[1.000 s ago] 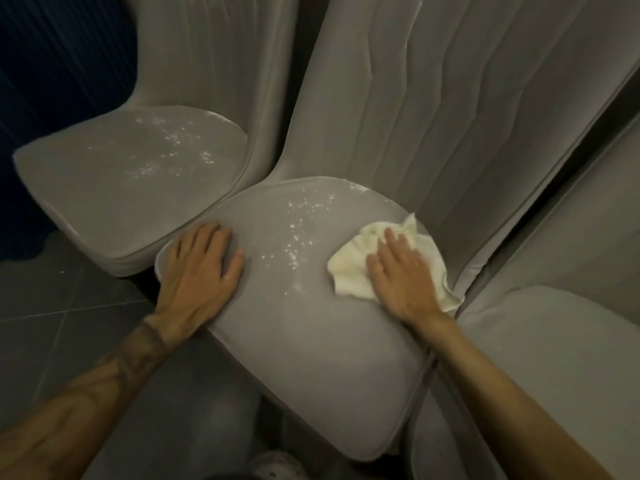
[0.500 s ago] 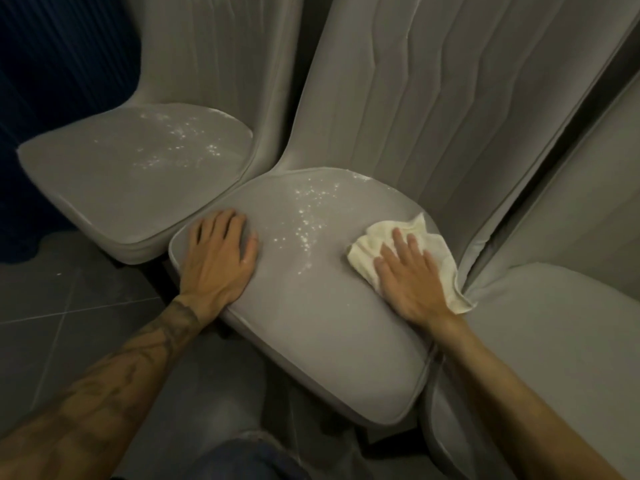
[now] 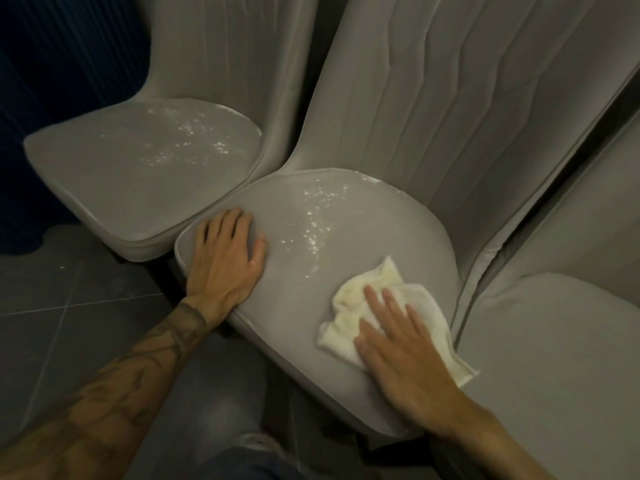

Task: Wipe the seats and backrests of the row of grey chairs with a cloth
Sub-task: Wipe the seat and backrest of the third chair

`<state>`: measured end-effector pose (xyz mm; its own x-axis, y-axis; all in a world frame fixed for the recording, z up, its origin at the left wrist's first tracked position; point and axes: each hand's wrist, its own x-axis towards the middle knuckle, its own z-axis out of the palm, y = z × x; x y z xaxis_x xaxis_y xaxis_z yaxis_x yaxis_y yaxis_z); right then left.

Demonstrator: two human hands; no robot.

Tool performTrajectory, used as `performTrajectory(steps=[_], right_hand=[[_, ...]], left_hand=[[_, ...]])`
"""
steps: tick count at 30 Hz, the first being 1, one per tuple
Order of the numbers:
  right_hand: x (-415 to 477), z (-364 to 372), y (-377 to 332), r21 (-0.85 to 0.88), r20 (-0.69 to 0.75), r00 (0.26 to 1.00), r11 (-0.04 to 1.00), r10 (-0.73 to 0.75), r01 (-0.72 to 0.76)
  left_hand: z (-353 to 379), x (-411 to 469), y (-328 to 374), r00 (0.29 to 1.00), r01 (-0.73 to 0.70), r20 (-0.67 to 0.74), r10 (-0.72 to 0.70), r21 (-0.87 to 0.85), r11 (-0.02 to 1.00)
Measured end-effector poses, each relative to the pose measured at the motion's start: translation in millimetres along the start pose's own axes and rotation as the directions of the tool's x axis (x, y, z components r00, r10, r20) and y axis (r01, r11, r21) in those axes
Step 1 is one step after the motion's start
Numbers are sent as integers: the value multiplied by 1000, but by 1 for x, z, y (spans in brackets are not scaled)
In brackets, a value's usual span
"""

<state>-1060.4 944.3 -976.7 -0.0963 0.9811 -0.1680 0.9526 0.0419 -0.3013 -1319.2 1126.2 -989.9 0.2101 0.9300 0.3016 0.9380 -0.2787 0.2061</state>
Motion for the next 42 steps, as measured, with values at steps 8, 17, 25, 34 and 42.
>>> performTrajectory(steps=[8,17,25,34,42], right_hand=[[54,0,-45,-27,-37,994,994,-106,105],[33,14,-51,-58,-75,990,992,-120,116],[1,13,0,-64,-152,988,998,-4,-6],[129,-11,-23,-11,-140,977,987,159,-162],[150,-45,58,17,-192,897,916,397,-401]], left_hand=[[-3,0,1,999,-5,48,5,11,1000],[-7,-1,2,998,-3,55,3,-1,1000],[-3,-1,-1,999,-19,32,19,-26,999],[0,0,-4,999,-22,38,23,-29,999],[1,1,-3,1000,-13,-4,13,-45,999]])
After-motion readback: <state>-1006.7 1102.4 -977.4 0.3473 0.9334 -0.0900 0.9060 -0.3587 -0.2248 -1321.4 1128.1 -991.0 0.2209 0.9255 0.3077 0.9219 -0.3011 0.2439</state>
